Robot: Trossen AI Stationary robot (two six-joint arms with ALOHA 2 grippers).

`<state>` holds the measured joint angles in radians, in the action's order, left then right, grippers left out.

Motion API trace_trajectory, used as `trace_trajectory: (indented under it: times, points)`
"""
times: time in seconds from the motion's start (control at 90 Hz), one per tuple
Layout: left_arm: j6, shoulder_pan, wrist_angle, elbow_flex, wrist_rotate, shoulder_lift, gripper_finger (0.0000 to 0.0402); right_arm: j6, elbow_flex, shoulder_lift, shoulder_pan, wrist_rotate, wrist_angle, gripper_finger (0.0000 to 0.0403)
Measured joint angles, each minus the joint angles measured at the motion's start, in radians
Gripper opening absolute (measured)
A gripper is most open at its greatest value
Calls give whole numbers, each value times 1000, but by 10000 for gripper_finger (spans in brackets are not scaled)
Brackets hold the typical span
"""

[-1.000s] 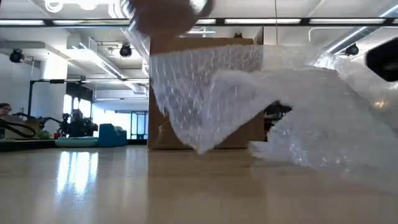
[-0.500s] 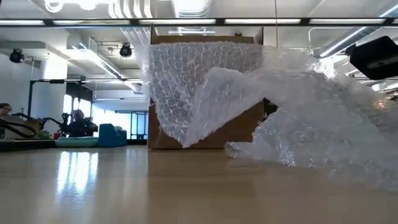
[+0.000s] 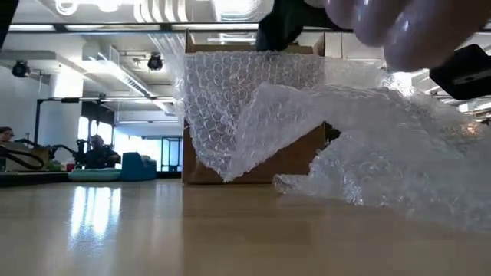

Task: Wrap mug
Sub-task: Wrap the purple mug with bubble wrap

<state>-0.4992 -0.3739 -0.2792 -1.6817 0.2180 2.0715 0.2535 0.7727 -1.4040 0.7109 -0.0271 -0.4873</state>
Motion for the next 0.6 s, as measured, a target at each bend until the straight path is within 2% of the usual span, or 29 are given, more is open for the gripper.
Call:
trace_trajectory:
  times: [0.078, 0.167, 0.367, 0.489, 0.6]
  points:
    - [-3, 22, -10, 1, 17, 28, 30, 7, 0, -4, 0, 0, -1, 2]
    - [-5, 45, -125, 3, 119, 39, 30, 13, 0, -6, 8, 0, 0, 2]
    - [-68, 84, -629, -33, 399, 9, 30, 16, 0, -7, 62, 46, 15, 2]
    - [-141, 103, -855, -55, 473, -27, 31, 16, 0, -7, 109, 53, 29, 2]
    - [-192, 108, -936, -66, 503, -83, 30, 18, 0, -7, 148, 55, 18, 2]
